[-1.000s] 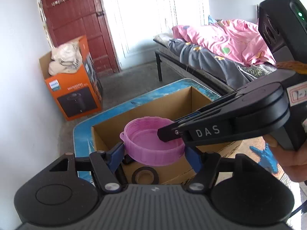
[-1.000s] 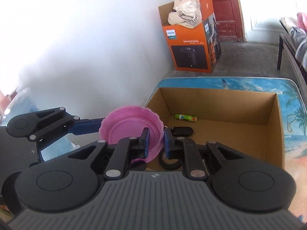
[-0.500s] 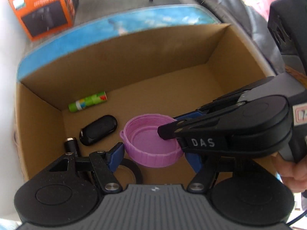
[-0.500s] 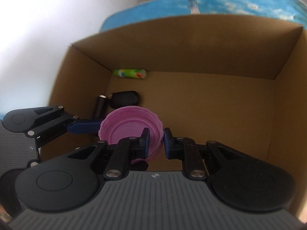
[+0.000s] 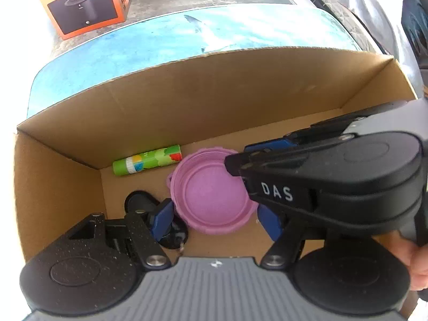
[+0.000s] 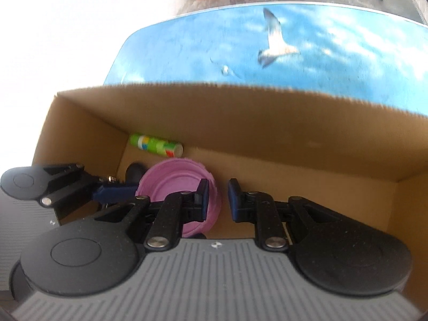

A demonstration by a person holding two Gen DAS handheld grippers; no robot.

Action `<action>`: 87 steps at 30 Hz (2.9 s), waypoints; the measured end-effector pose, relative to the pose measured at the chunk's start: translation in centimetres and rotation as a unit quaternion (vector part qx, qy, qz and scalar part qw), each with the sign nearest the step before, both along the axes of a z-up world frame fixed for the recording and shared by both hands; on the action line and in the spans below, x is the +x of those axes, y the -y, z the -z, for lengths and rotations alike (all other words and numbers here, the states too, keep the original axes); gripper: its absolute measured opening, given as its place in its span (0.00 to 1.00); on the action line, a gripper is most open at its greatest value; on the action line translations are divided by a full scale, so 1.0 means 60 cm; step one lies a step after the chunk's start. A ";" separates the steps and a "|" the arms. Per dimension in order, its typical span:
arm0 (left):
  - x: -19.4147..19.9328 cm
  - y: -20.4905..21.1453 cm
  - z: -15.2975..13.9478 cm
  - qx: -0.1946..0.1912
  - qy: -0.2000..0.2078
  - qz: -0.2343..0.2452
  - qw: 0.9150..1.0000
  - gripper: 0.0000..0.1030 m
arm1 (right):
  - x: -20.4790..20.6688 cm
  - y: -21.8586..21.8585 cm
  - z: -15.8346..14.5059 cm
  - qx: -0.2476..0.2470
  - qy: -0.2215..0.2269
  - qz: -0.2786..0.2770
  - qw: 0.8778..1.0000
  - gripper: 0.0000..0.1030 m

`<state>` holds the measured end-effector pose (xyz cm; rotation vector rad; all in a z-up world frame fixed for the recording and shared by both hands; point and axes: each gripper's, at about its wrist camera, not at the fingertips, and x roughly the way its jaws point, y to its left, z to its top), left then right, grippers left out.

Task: Organize rigid objects
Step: 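Carry the pink lid into the box and open the right gripper, then move the right gripper back to the green dropper bottle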

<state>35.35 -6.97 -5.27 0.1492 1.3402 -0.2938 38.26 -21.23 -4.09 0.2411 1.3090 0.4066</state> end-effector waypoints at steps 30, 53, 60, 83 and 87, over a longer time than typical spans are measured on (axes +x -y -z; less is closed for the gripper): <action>-0.461 -0.029 -0.164 -0.086 0.302 0.021 0.949 0.73 | -0.500 0.109 -0.200 0.113 0.259 0.070 0.957 0.45; -0.446 0.061 -0.033 -0.023 0.297 0.086 0.951 0.21 | -0.451 0.041 -0.094 0.096 0.228 0.059 0.967 0.12; -0.446 0.062 -0.040 -0.043 0.293 0.087 0.951 0.19 | -0.462 0.058 -0.099 0.094 0.227 0.066 0.967 0.12; -0.439 0.100 -0.025 -0.042 0.278 0.108 0.954 0.34 | -0.481 0.096 -0.101 0.098 0.219 0.089 0.967 0.12; -0.444 0.102 -0.023 -0.061 0.270 0.116 0.954 0.34 | -0.484 0.104 -0.103 0.087 0.221 0.094 0.967 0.13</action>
